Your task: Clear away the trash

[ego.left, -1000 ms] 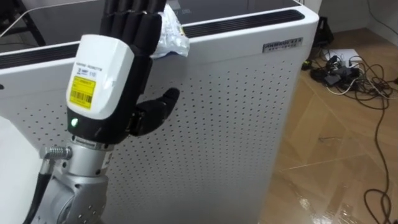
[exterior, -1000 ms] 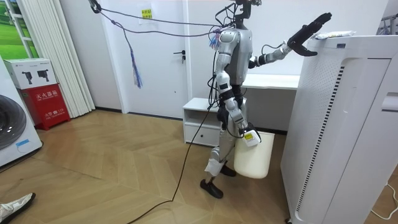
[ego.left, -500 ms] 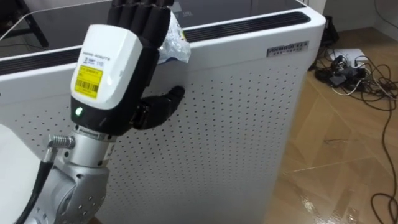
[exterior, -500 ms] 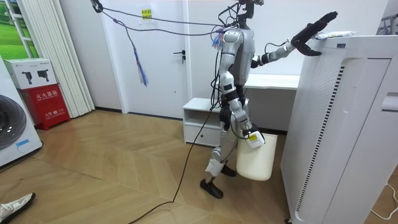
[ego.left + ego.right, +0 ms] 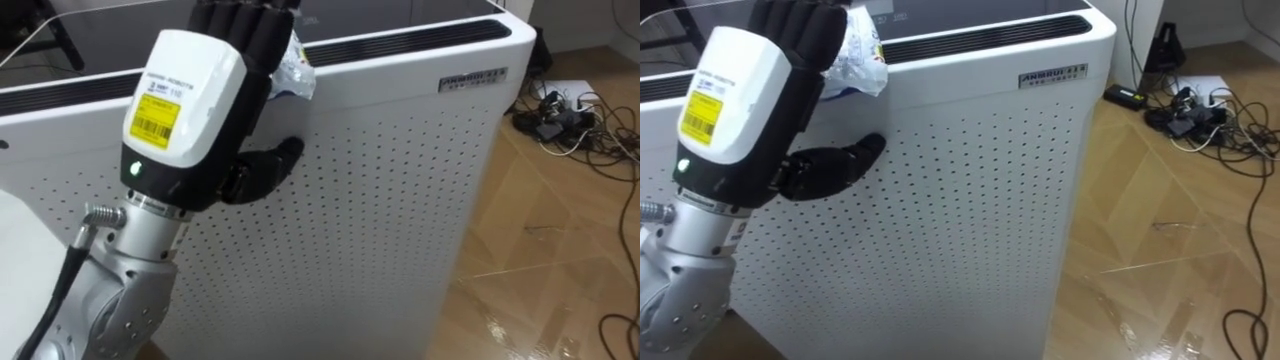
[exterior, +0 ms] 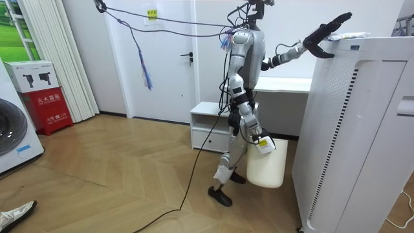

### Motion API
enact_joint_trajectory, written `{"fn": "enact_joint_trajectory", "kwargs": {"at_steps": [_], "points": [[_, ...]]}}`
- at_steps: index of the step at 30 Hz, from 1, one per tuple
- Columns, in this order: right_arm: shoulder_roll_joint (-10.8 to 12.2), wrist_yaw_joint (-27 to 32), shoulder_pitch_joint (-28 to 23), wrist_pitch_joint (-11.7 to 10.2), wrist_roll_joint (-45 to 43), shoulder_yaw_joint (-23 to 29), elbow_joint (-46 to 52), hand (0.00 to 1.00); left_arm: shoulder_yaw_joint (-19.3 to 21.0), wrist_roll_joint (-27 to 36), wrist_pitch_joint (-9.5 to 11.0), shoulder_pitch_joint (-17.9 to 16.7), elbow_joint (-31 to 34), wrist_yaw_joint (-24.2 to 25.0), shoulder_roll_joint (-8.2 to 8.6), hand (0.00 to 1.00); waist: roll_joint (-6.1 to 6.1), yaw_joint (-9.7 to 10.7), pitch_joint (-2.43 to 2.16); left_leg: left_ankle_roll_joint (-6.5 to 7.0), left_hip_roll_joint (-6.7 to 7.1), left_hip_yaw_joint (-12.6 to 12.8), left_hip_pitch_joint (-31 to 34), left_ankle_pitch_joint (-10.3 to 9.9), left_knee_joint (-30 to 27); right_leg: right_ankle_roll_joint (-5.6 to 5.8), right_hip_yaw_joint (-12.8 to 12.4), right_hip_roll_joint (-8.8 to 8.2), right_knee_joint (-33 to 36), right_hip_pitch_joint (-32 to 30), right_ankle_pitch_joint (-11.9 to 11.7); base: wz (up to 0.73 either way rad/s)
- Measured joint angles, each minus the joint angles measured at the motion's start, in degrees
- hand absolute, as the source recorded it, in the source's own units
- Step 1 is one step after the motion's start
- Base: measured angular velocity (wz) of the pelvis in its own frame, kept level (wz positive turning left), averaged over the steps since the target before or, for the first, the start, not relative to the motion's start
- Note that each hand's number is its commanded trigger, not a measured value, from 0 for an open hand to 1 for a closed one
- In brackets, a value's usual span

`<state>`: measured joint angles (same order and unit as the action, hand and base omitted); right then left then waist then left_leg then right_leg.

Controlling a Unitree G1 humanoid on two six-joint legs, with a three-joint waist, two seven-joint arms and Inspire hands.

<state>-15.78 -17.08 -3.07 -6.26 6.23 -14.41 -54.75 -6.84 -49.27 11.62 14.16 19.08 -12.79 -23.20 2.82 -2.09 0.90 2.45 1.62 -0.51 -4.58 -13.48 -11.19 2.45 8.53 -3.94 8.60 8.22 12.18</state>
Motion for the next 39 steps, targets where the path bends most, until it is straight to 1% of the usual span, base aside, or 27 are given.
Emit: {"fn": "enact_joint_trajectory", "kwargs": {"at_steps": [1, 2, 3, 4, 5, 8, 10, 12, 15, 17, 19, 20, 21, 23, 26, 29, 35, 37, 39], "points": [[0.0, 0.0, 0.0, 0.01, 0.0, 0.01, 0.0, 1.0, 0.0, -0.01, -0.07, 0.0, -0.01, 0.2, -0.09, 0.19, -0.02, -0.01, 0.01, 0.0, 0.0, 0.01, 0.05, 0.0, 0.0, 0.0, 0.0, 0.01, 0.0, 0.01, 0.0, 0.0], [-0.01, 0.0, 0.0, 0.05, 0.0, 0.01, 0.0, 1.0, 0.02, 0.0, -0.1, 0.0, -0.01, 0.44, -0.09, 0.44, -0.04, -0.02, 0.01, 0.0, 0.0, 0.01, 0.06, 0.0, 0.0, 0.0, 0.0, 0.01, 0.0, 0.0, 0.0, 0.0], [-0.01, 0.0, 0.0, 0.09, 0.01, 0.01, 0.0, 1.0, 0.03, 0.02, -0.15, 0.0, -0.02, 1.02, -0.13, 0.59, -0.08, -0.05, -0.01, 0.0, 0.0, 0.04, 0.05, 0.0, 0.0, 0.0, 0.0, 0.01, 0.02, 0.01, 0.0, 0.0], [-0.01, -0.02, 0.01, 0.1, 0.02, 0.01, 0.0, 1.0, 0.03, 0.02, -0.21, 0.0, -0.03, 1.33, -0.16, 0.92, -0.1, -0.05, -0.03, 0.0, 0.0, 0.04, 0.04, 0.0, 0.0, 0.0, 0.01, 0.01, 0.02, 0.01, 0.0, 0.0], [-0.01, -0.03, 0.01, 0.1, 0.02, 0.01, 0.0, 1.0, 0.03, 0.03, -0.27, 0.0, -0.03, 1.47, -0.18, 1.0, -0.12, -0.05, -0.04, 0.0, 0.0, 0.05, 0.03, 0.0, 0.0, 0.0, 0.01, 0.0, 0.02, 0.01, 0.0, 0.0], [-0.01, -0.05, 0.0, 0.1, 0.02, 0.01, 0.0, 1.0, 0.03, 0.05, -0.49, -0.01, -0.19, 2.4, -0.29, 1.0, -0.16, -0.06, -0.04, 0.0, 0.01, 0.11, -0.01, 0.0, 0.0, 0.0, 0.02, 0.0, 0.02, 0.01, 0.0, 0.0], [-0.01, -0.04, -0.06, 0.12, 0.08, 0.0, -0.01, 1.0, -0.09, 0.1, -0.37, -0.05, -1.16, 3.44, -0.74, 1.0, -0.14, -0.1, -0.05, 0.0, 0.0, 0.12, -0.11, 0.0, 0.0, 0.0, 0.17, 0.0, 0.06, 0.05, 0.0, 0.0], [-0.01, -0.03, -0.05, 0.15, 0.07, 0.0, 0.0, 1.0, -0.07, 0.1, -0.33, -0.07, -1.58, 3.42, -0.88, 1.0, -0.11, -0.13, -0.07, 0.0, 0.0, 0.17, -0.06, 0.0, 0.0, 0.0, 0.18, 0.01, 0.03, 0.03, 0.0, 0.0], [-0.01, 0.0, -0.05, 0.55, 0.03, 0.0, 0.0, 1.0, 0.68, 0.1, -0.55, 0.44, -1.87, 2.63, -0.9, 1.0, 0.31, 0.01, -0.34, 0.0, 0.03, 0.47, -0.09, 0.0, 0.01, 0.0, 0.16, -0.02, 0.02, 0.08, 0.0, -0.03], [-0.01, 0.01, -0.12, 1.27, 0.02, 0.0, 0.0, 1.0, 1.19, 0.1, -1.07, 0.82, -2.16, 1.97, -0.76, 1.0, 0.44, 0.11, -0.42, 0.0, 0.01, 0.76, -0.13, 0.0, 0.01, 0.0, 0.1, -0.03, 0.02, 0.02, 0.0, -0.09], [-0.04, 0.04, -0.16, 1.83, 0.02, 0.01, 0.0, 1.0, 1.72, 0.08, -1.89, 1.39, -2.29, 1.87, -0.78, 1.0, 0.92, 0.17, -0.66, -0.03, -0.04, 1.43, -0.15, 0.02, 0.0, 0.0, -0.01, -0.03, -0.03, -0.09, 0.0, -0.11], [-0.06, 0.05, -0.16, 2.03, 0.03, 0.0, 0.0, 1.0, 1.87, 0.1, -1.97, 1.4, -2.29, 1.81, -0.78, 1.0, 0.99, 0.18, -0.69, -0.03, -0.04, 1.54, -0.17, 0.02, 0.0, 0.0, -0.01, -0.03, -0.03, -0.1, 0.0, -0.08], [-0.14, 0.1, -0.17, 2.39, 0.03, 0.01, 0.0, 1.0, 2.01, 0.26, -2.11, 1.41, -2.34, 1.81, -0.78, 1.0, 0.98, 0.18, -0.63, -0.04, -0.05, 1.67, -0.22, 0.02, 0.0, 0.0, -0.07, -0.02, -0.03, -0.1, 0.0, -0.04], [-0.24, 0.37, -0.16, 2.65, 0.03, 0.01, 0.0, 1.0, 2.19, 0.29, -2.35, 1.51, -2.21, 1.61, -0.7, 1.0, 1.24, 0.16, -0.64, -0.05, -0.07, 1.66, -0.28, 0.03, 0.0, 0.0, -0.47, -0.02, -0.03, -0.11, 0.0, -0.03], [-0.37, 0.85, -0.17, 2.71, 0.03, 0.03, 0.0, 1.0, 2.26, 0.27, -3.22, 1.58, -2.21, 1.7, -0.65, 1.0, 1.94, 0.12, -0.53, -0.05, -0.07, 1.71, -0.45, 0.03, 0.1, 0.0, -0.49, -0.03, -0.02, -0.06, 0.0, -0.01], [-0.37, 0.85, -0.27, 2.71, 0.03, 0.01, 0.0, 1.0, 2.76, 0.26, -3.9, 1.72, -2.04, 1.62, -0.64, 1.0, 2.13, 0.13, -0.63, -0.06, -0.06, 1.79, -0.46, 0.04, 0.15, 0.0, -0.47, -0.01, -0.02, -0.07, 0.0, 0.0], [-0.61, 1.2, -0.26, 2.71, 0.1, 0.01, 0.0, 1.0, 3.0, 0.28, -4.03, 1.84, -2.01, 1.06, -0.65, 1.0, 2.05, 0.02, -0.59, -0.06, -0.05, 1.78, -0.62, 0.04, 0.42, 0.0, -0.42, -0.02, 0.01, -0.04, 0.0, 0.0], [-0.61, 1.34, -0.26, 2.7, 0.2, 0.01, -0.01, 1.0, 3.0, 0.55, -3.97, 1.85, -1.65, 1.09, -0.65, 1.0, 1.75, 0.05, -0.39, -0.06, -0.05, 1.73, -0.56, 0.04, 0.4, 0.0, -0.19, -0.04, 0.01, -0.05, 0.0, 0.0], [-0.6, 1.29, -0.25, 2.68, 0.21, 0.01, 0.0, 1.0, 2.96, 3.46, -3.8, 1.36, -1.27, 1.24, -0.64, 1.0, 1.44, 0.26, -0.28, -0.06, 0.03, 1.48, -0.13, 0.04, 0.36, 0.0, 1.0, -0.05, 0.0, -0.14, 0.0, 0.11]]}}
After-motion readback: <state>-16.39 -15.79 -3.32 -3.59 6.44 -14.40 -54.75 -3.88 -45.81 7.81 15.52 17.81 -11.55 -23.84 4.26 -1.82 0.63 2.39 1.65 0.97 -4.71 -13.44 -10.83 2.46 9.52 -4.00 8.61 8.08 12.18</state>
